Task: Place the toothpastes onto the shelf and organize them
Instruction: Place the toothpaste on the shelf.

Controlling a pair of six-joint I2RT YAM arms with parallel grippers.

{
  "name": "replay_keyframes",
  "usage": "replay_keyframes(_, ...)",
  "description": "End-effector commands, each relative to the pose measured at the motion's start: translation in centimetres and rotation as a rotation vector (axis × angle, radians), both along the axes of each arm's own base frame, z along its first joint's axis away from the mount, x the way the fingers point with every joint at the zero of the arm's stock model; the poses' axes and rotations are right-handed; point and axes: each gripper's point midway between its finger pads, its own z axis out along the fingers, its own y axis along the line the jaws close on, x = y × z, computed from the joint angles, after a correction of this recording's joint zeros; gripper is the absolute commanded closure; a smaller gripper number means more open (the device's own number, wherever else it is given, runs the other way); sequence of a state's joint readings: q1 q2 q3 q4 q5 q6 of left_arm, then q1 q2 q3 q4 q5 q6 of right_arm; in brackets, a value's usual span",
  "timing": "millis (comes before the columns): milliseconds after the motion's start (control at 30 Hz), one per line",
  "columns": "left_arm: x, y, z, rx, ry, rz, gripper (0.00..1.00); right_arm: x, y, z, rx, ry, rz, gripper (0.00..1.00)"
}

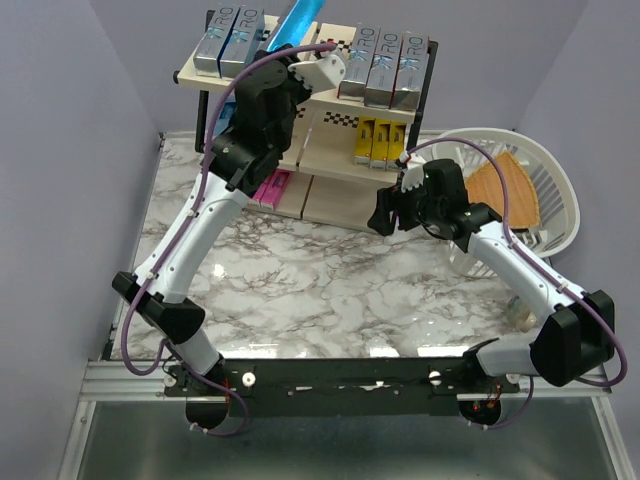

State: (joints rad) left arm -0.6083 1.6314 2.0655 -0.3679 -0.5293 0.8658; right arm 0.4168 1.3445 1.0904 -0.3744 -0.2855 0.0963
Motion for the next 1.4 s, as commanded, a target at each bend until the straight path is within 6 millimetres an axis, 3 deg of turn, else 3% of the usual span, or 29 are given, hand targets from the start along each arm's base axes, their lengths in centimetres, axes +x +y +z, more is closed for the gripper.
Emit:
replay_keyframes(0, -1.9, 1.1, 3.8, 0.019, -0.092, 0.07, 0.75, -0.1, -0.3, 0.3, 0.003, -0.018, -0.011, 0.04)
replay_keyframes(200, -1.2, 1.2, 1.8, 0.109, -0.053, 0.136, 0.68, -0.1, -0.4, 0.3, -0.003, -0.022, -0.013, 0.04)
replay_keyframes(567, 0.0, -0.1, -1.4, 0.189, 0.021, 0.1, 0.55, -0.3, -0.3, 0.2, 0.004, -0.02, -0.008, 0.04)
replay_keyframes(733, 0.0, -0.2, -1.6, 0.2, 0.03, 0.095, 0.42, -0.5, -0.5, 0.0, 0.003, -0.018, -0.011, 0.04)
replay_keyframes(933, 0.2, -0.7, -2.4, 0.205, 0.05, 0.08, 0.33, -0.8, -0.6, 0.0, 0.004, -0.015, -0.013, 0.04)
replay_keyframes(1167, -0.3, -1.0, -1.3, 0.14, 0.036, 0.037, 0.19, -1.0, -0.7, -0.2, 0.002, -0.013, -0.016, 0.04)
replay_keyframes(1367, -0.8, -1.6, -0.6, 0.078, 0.029, -0.022, 0.13, -1.0, -0.7, -0.3, 0.005, -0.008, -0.015, 0.04)
